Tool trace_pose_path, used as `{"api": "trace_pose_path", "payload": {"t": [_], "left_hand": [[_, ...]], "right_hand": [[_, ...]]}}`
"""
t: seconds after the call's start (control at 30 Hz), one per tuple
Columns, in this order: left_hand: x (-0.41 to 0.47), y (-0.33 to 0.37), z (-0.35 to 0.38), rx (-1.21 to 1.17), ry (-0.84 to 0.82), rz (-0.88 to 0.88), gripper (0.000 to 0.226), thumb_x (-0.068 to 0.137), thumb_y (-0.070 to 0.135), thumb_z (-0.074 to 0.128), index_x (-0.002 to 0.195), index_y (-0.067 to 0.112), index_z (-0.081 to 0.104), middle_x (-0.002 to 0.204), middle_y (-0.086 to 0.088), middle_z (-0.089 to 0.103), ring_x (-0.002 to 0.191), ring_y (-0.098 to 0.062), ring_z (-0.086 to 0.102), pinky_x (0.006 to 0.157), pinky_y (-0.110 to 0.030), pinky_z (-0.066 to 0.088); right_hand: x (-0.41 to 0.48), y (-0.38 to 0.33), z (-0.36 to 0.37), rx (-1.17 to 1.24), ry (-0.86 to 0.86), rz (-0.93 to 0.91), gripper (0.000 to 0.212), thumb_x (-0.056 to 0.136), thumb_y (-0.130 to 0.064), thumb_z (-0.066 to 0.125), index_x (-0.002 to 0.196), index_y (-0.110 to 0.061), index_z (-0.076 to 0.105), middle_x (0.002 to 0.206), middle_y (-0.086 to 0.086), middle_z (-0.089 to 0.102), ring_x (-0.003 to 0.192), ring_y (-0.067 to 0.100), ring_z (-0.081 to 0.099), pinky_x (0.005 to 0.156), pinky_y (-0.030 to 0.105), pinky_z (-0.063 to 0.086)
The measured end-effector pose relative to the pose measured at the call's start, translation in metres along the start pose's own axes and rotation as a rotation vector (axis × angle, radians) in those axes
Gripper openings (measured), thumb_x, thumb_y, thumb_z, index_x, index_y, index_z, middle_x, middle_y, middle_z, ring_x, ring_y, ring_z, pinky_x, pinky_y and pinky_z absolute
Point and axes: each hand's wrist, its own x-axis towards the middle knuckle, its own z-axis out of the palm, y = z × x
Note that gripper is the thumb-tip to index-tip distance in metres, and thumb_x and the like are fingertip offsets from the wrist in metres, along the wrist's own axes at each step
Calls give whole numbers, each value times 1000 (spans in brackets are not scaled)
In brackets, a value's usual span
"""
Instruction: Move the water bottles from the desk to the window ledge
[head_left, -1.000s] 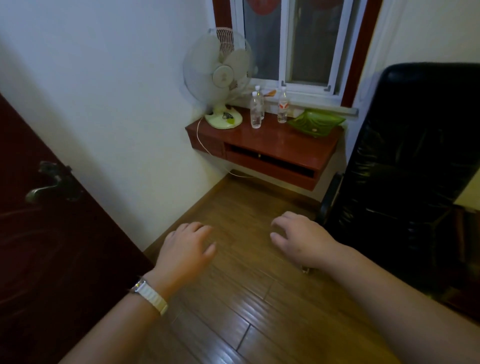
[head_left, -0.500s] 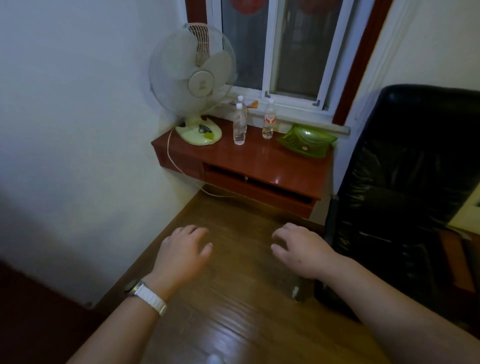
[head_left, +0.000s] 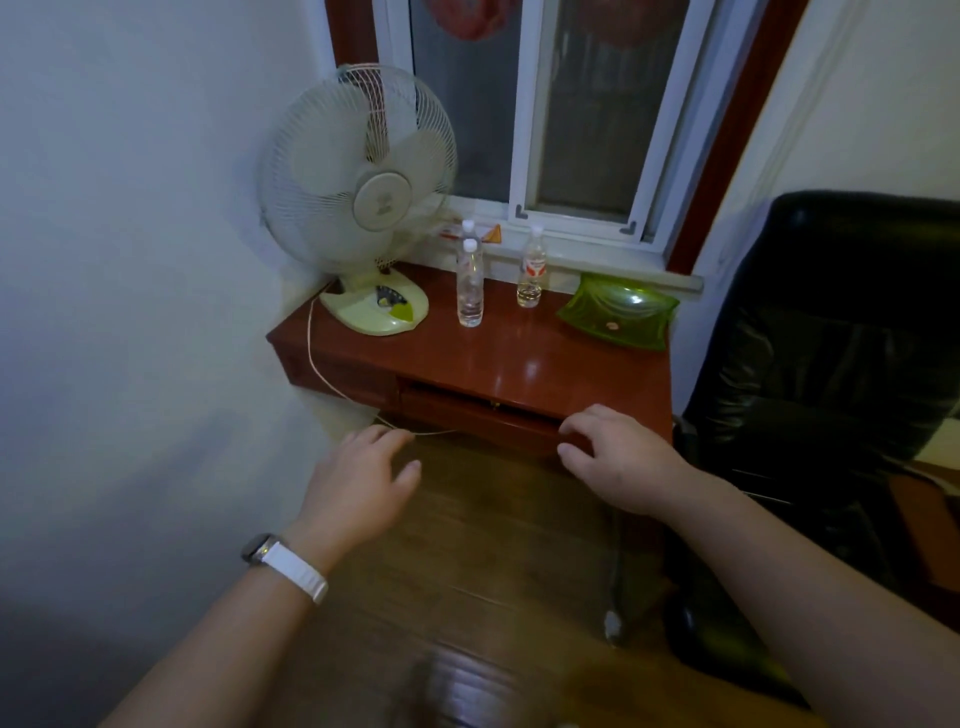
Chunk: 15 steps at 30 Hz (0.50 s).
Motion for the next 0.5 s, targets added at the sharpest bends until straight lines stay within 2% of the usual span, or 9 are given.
{"api": "trace_pose_path", "payload": {"t": [0.17, 0.3, 0.5], "left_hand": [[48, -3, 9, 23, -45, 37, 48, 96, 47, 47, 142, 33, 44, 142, 7, 47, 130, -14, 44, 105, -41, 43], [96, -11, 23, 70, -75, 55, 47, 97, 47, 47, 141, 33, 44, 142, 8, 48, 129, -11, 44, 104, -35, 42], [186, -17, 34, 110, -150, 55, 47, 95, 50, 47, 140, 35, 46, 142, 11, 48, 127, -9, 46, 105, -32, 44]], "right_hand": [[45, 9, 16, 6, -38, 0, 42, 97, -49, 46, 134, -30, 53, 131, -10, 52, 112, 8, 52, 90, 27, 48], [98, 22, 26, 29, -85, -27, 41, 97, -48, 44, 133, -29, 53, 130, -10, 52, 112, 9, 52, 91, 28, 47], [189, 55, 24, 53, -130, -44, 42, 97, -50, 41, 132, -30, 53, 126, -10, 52, 111, 11, 52, 95, 36, 48]]}}
